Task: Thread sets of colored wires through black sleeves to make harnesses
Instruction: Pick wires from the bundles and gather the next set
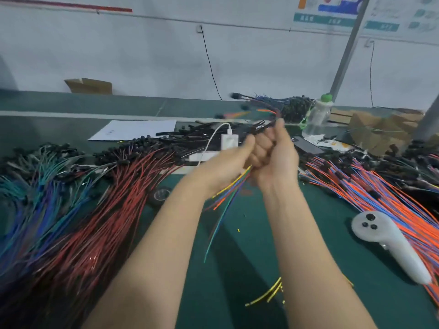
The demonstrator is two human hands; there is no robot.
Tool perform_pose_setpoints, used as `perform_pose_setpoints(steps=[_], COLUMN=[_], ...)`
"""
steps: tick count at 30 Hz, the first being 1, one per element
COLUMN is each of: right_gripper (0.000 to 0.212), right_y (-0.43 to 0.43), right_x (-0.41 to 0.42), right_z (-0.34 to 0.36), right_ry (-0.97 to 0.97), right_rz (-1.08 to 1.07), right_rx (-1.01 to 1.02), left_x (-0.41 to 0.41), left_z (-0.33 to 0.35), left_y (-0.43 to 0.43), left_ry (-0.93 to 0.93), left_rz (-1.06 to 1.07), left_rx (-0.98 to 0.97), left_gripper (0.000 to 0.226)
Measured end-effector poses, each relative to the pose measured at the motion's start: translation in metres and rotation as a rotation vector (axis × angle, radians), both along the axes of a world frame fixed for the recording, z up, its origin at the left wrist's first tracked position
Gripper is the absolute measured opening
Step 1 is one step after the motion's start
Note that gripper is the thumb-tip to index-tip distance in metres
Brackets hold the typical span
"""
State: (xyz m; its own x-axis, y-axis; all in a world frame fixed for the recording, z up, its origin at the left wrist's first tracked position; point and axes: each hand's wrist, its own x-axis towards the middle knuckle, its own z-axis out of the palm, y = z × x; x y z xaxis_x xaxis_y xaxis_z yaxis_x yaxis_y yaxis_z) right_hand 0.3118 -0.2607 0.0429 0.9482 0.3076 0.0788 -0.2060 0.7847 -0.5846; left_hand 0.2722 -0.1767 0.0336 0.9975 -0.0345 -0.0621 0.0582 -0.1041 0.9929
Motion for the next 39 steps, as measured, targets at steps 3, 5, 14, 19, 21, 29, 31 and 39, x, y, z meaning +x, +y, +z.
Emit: perform_pose_setpoints(steps=[3, 5, 14, 19, 21, 29, 31, 39], right_gripper=[0.048, 0.047, 0.047, 0.050, 0.050, 0.050, 0.050, 0.051], right_y=[-0.016, -0.024, -0.020, -0.020, -0.016, -0.003, 0.000, 0.007], right_x=[0.020, 0.032, 0.058, 0.079, 0.083, 0.093, 0.093, 0.093], right_z=[0.001, -0.004, -0.045, -0.051, -0.053, -0.061, -0.064, -0.074], right_ry=[0.019, 0.032, 0.113, 0.072, 0.069, 0.099, 0.120, 0.162], right_rz=[-0.147, -0.210, 0.076, -0.062, -0.065, -0.079, -0.084, -0.127], right_rx=[0.043, 0.075, 0.043, 0.062, 0.045, 0.006, -0.006, -0.054], left_x=[-0.006, -0.002, 0.038, 0.065, 0.073, 0.101, 0.105, 0.112], left_z=[-0.028, -0.037, -0.037, -0.060, -0.073, -0.101, -0.105, -0.107], left_y=[-0.002, 0.001, 0.006, 0.064, 0.083, 0.094, 0.097, 0.102], left_ry=[-0.012, -0.036, -0.024, -0.121, 0.002, 0.193, 0.175, 0.127], left_rz=[-0.137, -0.140, -0.011, 0.729, 0.800, 0.718, 0.722, 0.737], left_rx=[0.087, 0.062, 0.349, 0.673, 0.703, 0.783, 0.809, 0.801], left_gripper=[0.044, 0.038, 0.032, 0.025, 0.032, 0.033, 0.034, 0.038])
